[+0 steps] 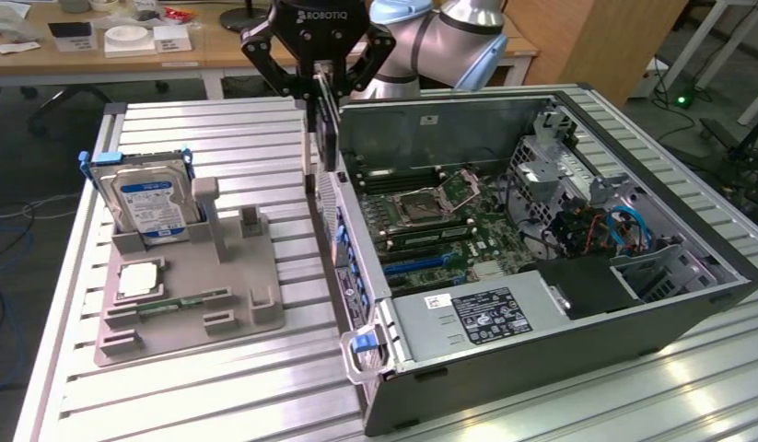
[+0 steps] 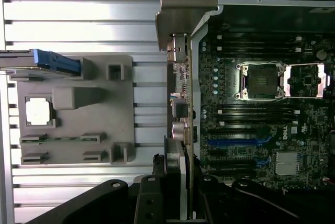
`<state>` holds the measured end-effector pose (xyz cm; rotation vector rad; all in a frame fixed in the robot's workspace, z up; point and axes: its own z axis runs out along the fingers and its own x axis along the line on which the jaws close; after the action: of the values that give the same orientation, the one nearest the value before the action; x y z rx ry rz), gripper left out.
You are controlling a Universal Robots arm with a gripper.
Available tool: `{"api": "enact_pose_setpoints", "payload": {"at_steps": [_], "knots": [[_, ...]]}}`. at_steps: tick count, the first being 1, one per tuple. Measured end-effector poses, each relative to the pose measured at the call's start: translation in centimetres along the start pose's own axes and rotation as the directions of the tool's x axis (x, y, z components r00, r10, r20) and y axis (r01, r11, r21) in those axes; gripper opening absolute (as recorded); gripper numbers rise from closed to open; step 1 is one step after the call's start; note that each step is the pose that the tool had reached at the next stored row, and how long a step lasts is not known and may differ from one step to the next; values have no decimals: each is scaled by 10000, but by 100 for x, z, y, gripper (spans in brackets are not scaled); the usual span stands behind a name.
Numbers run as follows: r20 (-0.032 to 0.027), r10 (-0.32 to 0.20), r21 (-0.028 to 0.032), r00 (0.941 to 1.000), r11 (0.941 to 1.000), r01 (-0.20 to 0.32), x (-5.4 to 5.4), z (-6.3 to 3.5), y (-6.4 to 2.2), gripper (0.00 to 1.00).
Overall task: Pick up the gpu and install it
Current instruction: 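Pick up the gpu and move the gpu toward the slot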
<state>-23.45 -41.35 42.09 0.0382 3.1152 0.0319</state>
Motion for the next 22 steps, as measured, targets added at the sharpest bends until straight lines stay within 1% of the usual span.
{"api": "enact_pose_setpoints", "payload": {"at_steps": [22], "knots": [[0,2,0,10000,10000,-2,-245,7,6,28]]}}
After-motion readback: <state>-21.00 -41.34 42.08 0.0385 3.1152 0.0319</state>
